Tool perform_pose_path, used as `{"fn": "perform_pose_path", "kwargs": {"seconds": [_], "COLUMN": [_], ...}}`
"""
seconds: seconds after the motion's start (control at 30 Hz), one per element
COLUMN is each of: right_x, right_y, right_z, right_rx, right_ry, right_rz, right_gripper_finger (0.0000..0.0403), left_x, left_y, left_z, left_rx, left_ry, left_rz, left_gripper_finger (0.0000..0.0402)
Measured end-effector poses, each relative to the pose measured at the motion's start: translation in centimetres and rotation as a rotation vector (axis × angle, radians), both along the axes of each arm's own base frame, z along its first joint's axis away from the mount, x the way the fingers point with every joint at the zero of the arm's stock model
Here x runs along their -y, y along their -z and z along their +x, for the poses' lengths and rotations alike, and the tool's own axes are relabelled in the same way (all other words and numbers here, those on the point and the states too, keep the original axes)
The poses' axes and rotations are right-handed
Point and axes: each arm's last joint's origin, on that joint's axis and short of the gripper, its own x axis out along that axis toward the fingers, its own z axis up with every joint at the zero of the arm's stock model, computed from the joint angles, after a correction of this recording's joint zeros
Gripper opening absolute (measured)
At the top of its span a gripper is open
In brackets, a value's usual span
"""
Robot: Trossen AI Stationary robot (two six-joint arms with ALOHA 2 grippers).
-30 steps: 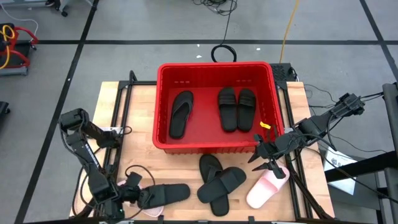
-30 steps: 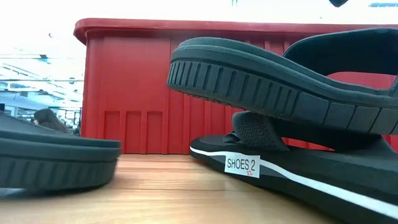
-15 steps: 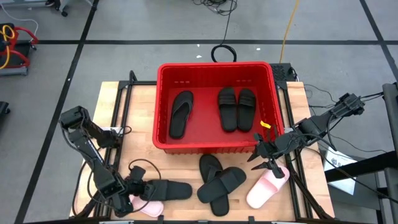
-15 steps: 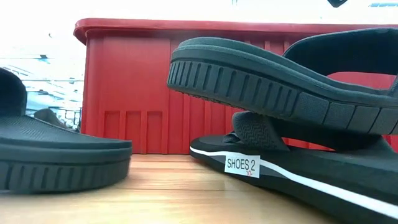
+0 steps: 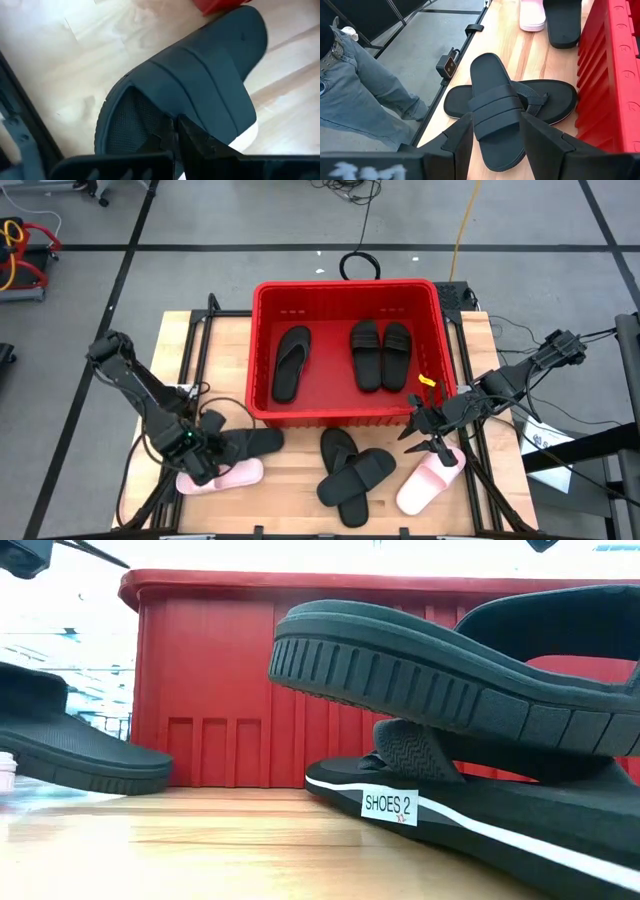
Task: Pick and place slides into bin
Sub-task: Move the black slide to the middle left of the table
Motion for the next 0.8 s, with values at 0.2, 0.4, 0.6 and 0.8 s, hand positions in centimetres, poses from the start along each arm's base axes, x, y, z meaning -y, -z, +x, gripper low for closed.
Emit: {"fn": "perform_pose_path", "kwargs": {"seconds": [0.2,0.4,0.6,0.8], "right_x": [0.0,0.0,0.0,0.0], "right_y": [0.0,0.0,0.0,0.0], "right_z": [0.0,0.0,0.0,0.0], "right_rx": [0.000,0.000,0.000,0.000], "right_ry": [0.000,0.000,0.000,-0.001], "right_rz": [0.000,0.000,0.000,0.001], "right_gripper_finger": [0.0150,0.0150,0.0150,0.0150], "left_x": [-1.0,-1.3,-1.3,-1.2], "left_y": [0.0,0.0,0.0,0.0], "left_z": [0.9,1.3,1.3,1.3], "left_rx": [-0.038,-0.045,-0.053,-0.055], "left_ry": [0.026,0.019,0.057,0.058], "left_rz": [-0.005,-0.011,-0.010,-0.018], "left_gripper_finger": [0.0011,0.0032,0.0059,0.0106]}}
